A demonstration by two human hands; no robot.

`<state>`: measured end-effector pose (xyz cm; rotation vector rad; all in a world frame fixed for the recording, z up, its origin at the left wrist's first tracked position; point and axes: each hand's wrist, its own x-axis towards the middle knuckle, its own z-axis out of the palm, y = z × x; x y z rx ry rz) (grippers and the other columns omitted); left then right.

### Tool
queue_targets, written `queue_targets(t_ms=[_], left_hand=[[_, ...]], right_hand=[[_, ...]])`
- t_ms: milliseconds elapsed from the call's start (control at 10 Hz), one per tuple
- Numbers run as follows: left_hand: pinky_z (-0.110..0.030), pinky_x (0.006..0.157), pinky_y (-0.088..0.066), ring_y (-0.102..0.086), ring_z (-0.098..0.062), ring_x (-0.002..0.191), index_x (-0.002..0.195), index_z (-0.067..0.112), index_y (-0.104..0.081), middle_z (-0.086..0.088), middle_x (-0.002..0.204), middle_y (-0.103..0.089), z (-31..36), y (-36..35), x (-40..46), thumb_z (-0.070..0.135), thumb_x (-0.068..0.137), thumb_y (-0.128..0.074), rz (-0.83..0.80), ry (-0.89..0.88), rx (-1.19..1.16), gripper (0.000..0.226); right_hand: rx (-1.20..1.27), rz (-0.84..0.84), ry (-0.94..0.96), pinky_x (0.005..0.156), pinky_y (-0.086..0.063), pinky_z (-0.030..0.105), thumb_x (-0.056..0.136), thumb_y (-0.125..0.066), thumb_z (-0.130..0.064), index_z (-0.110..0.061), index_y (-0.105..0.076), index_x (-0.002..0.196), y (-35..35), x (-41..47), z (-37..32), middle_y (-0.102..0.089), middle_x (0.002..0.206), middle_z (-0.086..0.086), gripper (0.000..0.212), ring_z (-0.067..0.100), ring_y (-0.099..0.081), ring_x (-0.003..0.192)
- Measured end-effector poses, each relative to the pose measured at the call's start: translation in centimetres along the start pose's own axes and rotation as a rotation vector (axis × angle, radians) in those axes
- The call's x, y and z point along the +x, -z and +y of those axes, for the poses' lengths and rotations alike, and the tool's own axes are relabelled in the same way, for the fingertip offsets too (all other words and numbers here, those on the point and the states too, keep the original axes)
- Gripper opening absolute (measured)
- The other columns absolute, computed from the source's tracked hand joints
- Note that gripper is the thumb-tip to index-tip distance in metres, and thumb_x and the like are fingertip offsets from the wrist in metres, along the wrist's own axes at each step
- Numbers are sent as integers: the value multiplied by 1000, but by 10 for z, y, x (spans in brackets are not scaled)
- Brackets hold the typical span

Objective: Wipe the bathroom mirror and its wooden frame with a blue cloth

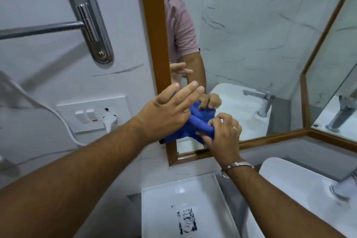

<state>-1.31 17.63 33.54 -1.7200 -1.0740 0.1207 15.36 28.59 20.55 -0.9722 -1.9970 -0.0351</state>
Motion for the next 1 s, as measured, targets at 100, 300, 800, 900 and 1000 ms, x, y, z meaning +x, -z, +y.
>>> queue_targets(t_ms=[100, 300, 800, 900, 1000], left_hand=[[-37, 81, -43, -70, -25, 96, 73, 23, -62, -4, 103, -73, 23, 8, -33, 8, 88, -58, 11, 16, -154, 21], [-36, 78, -44, -61, -24, 94, 107, 21, -63, -2, 104, -63, 108, -8, -132, 31, 97, -54, -674, 463, -1062, 17], [-38, 98, -46, -58, -33, 115, 126, 3, -58, -18, 126, -61, 317, -72, -225, 3, 90, -52, -1111, 1092, -1422, 36], [-43, 114, -37, -37, -32, 142, 151, 11, -34, -12, 155, -38, 309, -40, -229, 14, 97, -53, -1228, 906, -1193, 57], [-46, 123, -19, -11, -30, 154, 160, 19, -4, -7, 169, -5, 283, -12, -234, 37, 98, -55, -1246, 812, -888, 82]], right_hand=[[132, -229, 87, 61, -37, 32, 73, -63, -49, -23, -51, 75, 22, -16, 4, -57, 73, -4, 29, 21, -52, 67], [510, -877, -193, 66, -49, 28, 68, -83, -26, -20, -62, 78, 45, -64, 11, -68, 78, -5, 25, 10, -60, 70], [-194, -1111, -180, 100, -44, 39, 83, -49, -9, -14, -46, 129, -89, -251, 36, -49, 135, 15, 46, 33, -48, 124], [-240, -1484, 78, 115, -24, 44, 91, -43, -25, -21, -19, 149, -82, -269, 10, -13, 158, 17, 62, 37, -18, 144], [-390, -1586, 221, 119, -13, 45, 94, -40, -31, -26, -1, 151, -72, -263, -2, 8, 160, 14, 70, 36, -1, 147]])
